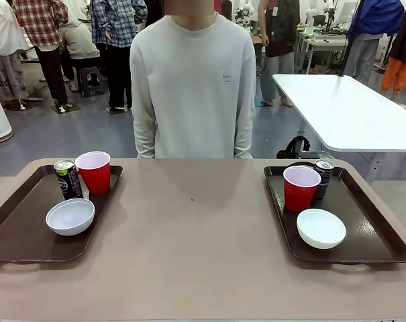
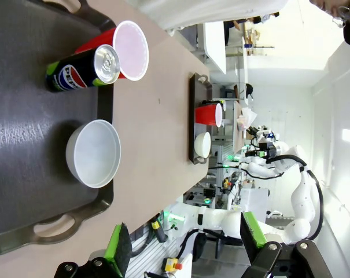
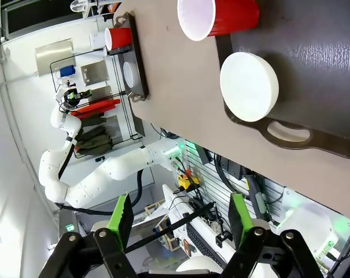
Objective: Prepare tableware on both trays.
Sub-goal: Pick up a Picnic Bowl from the table and place it on a Handle tray.
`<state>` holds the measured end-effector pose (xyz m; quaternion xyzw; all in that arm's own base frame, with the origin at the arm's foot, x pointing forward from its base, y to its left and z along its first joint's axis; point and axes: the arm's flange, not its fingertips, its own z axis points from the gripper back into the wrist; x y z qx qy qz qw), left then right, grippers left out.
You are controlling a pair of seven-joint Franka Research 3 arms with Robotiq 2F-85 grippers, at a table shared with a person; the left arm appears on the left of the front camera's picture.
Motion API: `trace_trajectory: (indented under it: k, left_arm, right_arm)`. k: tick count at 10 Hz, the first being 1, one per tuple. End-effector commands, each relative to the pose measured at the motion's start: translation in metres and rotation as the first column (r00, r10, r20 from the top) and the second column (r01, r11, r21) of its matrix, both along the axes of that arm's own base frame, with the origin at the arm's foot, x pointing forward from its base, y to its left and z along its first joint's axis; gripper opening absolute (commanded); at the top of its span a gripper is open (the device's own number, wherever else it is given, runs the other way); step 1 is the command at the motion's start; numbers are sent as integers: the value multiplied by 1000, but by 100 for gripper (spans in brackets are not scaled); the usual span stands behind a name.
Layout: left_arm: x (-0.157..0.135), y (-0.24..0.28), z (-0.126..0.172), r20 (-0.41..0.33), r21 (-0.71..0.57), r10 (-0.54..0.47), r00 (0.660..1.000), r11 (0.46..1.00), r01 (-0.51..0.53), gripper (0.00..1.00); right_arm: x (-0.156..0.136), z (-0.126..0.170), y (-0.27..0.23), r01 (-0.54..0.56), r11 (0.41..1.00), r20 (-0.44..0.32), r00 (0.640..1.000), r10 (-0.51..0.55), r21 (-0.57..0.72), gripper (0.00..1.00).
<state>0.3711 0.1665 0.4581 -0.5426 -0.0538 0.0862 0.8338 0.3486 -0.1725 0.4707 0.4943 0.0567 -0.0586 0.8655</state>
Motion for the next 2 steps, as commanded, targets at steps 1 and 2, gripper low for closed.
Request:
trace_trajectory:
  k: [1, 2]
  left_arm:
    - [-1, 1, 1, 7, -6, -2, 1000, 1000, 2, 100]
    - [-1, 1, 1, 7, -6, -2, 1000, 1000, 2, 100]
  right_arm:
    - [-2, 1, 4, 23, 1000, -12, 1000, -23, -2, 86]
    - [-2, 1, 4, 23, 1000, -12, 1000, -23, -2, 86]
